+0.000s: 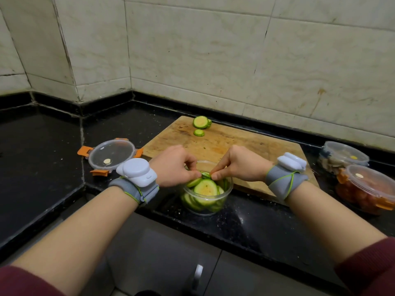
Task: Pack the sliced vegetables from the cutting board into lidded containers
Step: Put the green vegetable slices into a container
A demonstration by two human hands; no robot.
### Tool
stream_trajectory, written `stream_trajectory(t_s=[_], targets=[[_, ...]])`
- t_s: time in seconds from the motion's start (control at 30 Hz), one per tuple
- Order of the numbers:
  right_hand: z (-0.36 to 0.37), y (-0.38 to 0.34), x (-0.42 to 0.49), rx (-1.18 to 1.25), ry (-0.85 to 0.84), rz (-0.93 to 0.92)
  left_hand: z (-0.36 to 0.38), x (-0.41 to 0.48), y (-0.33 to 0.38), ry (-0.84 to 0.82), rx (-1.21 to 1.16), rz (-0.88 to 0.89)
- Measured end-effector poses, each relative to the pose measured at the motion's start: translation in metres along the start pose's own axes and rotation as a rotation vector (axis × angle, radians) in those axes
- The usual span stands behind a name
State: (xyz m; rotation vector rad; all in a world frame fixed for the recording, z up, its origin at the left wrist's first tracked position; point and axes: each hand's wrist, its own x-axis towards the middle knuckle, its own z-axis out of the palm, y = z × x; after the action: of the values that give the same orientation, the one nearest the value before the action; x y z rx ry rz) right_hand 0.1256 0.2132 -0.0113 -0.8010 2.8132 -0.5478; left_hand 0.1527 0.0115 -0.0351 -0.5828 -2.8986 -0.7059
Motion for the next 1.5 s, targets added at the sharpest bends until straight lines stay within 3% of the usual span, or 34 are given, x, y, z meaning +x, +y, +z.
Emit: stream_trajectory(t_s=[0.13, 0.23, 0.33, 0.67, 0.87, 1.0, 1.1, 1.17, 1.3, 1.5], targets=[[-0.012, 0.009, 0.008, 0.226, -0.015, 0.008, -0.007, 0.009, 0.000, -0.030, -0.151, -0.010], [-0.022, 0.022, 0.026, 0.399, 0.083, 0.052, -0.007, 0.026, -0.006, 0.090, -0.282, -0.028], [-0.025, 0.038, 0.049, 0.420, 0.140, 0.148, 0.001, 0.049, -0.018, 0.184, -0.224, -0.104], [-0.016, 0.102, 0.166, 0.310, 0.275, 0.368, 0.040, 0.170, -0.083, 0.264, -0.152, -0.375], [-0.022, 0.109, 0.224, 0.146, 0.364, 0.371, 0.059, 0.206, -0.096, 0.254, -0.056, -0.379], [-0.020, 0.102, 0.257, -0.071, 0.318, 0.385, 0.057, 0.211, -0.100, 0.266, -0.066, -0.364], [-0.015, 0.096, 0.263, -0.138, 0.419, 0.311, 0.054, 0.209, -0.102, 0.281, -0.246, -0.359], [-0.018, 0.092, 0.258, 0.009, 0.453, 0.244, 0.050, 0.204, -0.104, 0.300, -0.406, -0.397], [-0.035, 0.081, 0.230, 0.228, 0.357, 0.173, 0.033, 0.190, -0.096, 0.375, -0.797, -0.466], [-0.053, 0.044, 0.136, 0.573, 0.326, 0.119, 0.011, 0.123, -0.056, 0.371, -0.956, -0.384]])
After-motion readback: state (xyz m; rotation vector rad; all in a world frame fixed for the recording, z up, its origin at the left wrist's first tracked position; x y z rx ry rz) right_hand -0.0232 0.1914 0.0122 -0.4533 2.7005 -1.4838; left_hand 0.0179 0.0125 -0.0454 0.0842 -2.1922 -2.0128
